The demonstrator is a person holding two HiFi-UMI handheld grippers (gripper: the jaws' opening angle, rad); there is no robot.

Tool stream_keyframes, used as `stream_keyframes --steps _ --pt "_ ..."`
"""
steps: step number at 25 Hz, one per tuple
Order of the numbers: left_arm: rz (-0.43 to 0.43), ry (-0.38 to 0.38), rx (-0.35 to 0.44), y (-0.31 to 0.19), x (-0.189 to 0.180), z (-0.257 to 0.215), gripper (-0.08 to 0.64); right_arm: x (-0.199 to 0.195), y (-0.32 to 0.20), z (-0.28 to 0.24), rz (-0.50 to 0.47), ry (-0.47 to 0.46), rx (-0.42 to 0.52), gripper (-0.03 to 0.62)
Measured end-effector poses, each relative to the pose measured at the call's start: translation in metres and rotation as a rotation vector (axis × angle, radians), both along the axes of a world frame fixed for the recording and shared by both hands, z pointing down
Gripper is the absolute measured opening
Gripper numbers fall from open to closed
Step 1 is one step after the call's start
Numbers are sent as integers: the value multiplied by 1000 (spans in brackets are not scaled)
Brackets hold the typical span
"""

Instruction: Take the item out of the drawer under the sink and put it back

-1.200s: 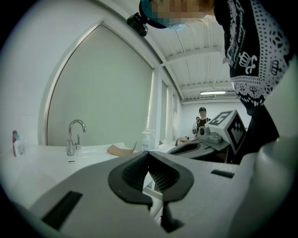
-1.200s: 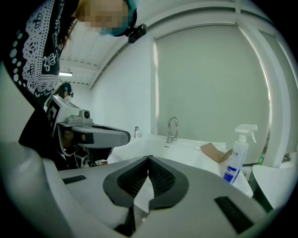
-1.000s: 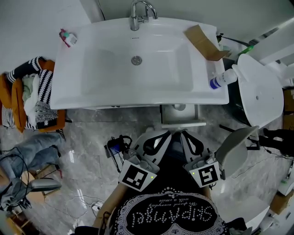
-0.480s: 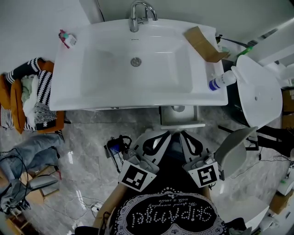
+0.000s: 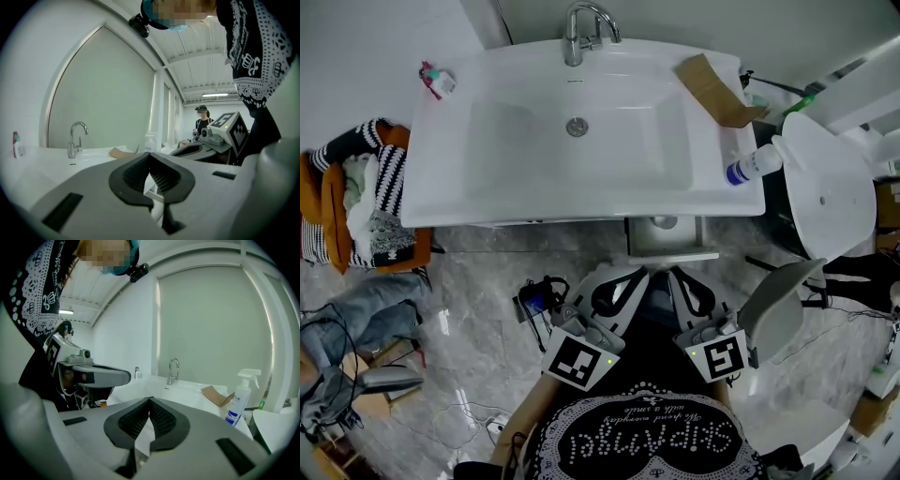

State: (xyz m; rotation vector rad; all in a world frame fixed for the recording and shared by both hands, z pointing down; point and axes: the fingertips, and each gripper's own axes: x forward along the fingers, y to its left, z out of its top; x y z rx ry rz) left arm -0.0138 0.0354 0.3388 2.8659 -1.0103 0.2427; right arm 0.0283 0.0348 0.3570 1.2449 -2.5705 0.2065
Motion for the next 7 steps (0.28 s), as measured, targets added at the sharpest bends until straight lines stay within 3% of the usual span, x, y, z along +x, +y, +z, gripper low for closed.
stream_keyframes --steps 7 --pt "-5 3 -1 0 -1 -2 0 -1 0 0 0 1 -8 18"
